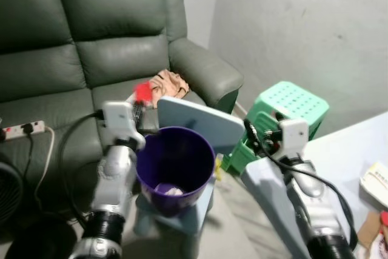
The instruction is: Picking trash to rubbish bin
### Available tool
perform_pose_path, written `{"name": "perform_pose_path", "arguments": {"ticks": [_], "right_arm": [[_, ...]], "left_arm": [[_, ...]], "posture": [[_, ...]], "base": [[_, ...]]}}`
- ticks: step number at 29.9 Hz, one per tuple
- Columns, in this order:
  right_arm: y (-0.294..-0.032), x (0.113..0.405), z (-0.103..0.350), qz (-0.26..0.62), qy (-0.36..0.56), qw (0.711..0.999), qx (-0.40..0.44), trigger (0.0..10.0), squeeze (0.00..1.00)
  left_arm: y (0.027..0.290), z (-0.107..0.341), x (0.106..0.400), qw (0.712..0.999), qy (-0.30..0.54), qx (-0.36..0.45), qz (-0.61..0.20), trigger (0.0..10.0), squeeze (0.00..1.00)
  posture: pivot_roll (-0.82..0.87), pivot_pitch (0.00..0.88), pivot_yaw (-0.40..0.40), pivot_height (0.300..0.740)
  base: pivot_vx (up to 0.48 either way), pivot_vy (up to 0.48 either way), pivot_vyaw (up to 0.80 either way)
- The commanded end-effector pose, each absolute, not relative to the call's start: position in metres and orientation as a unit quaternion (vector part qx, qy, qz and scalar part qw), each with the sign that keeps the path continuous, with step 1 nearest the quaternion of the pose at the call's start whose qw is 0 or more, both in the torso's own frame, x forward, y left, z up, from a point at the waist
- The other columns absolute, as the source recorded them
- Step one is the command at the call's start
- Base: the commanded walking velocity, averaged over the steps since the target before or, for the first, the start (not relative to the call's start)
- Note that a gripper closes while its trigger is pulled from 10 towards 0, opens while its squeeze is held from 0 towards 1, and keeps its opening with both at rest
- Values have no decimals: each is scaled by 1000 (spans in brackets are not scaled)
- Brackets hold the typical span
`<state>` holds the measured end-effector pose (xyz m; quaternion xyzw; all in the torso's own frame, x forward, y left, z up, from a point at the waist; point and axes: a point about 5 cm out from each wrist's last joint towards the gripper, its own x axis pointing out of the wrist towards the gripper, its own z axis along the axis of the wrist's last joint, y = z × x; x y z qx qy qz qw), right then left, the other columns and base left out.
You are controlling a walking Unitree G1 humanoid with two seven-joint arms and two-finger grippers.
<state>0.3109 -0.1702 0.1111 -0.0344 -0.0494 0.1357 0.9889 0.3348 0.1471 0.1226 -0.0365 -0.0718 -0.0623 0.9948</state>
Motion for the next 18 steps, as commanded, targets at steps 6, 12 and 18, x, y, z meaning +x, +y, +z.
{"name": "perform_pose_path", "arguments": {"ticks": [6,12,18], "right_arm": [[-159,299,121,217,-63,974,-28,10000,0],[-157,278,124,274,-50,959,-50,10000,0],[-166,264,119,288,-23,955,-64,10000,0]], "left_arm": [[156,120,332,994,-70,-24,-78,10000,0],[163,108,332,994,-48,-21,-95,10000,0],[165,97,332,994,-25,-39,-103,10000,0]], "posture": [[38,2,-103,740],[0,52,-119,740],[-33,108,-143,740]], "base": [[0,0,0],[0,0,0],[0,0,0]]}}
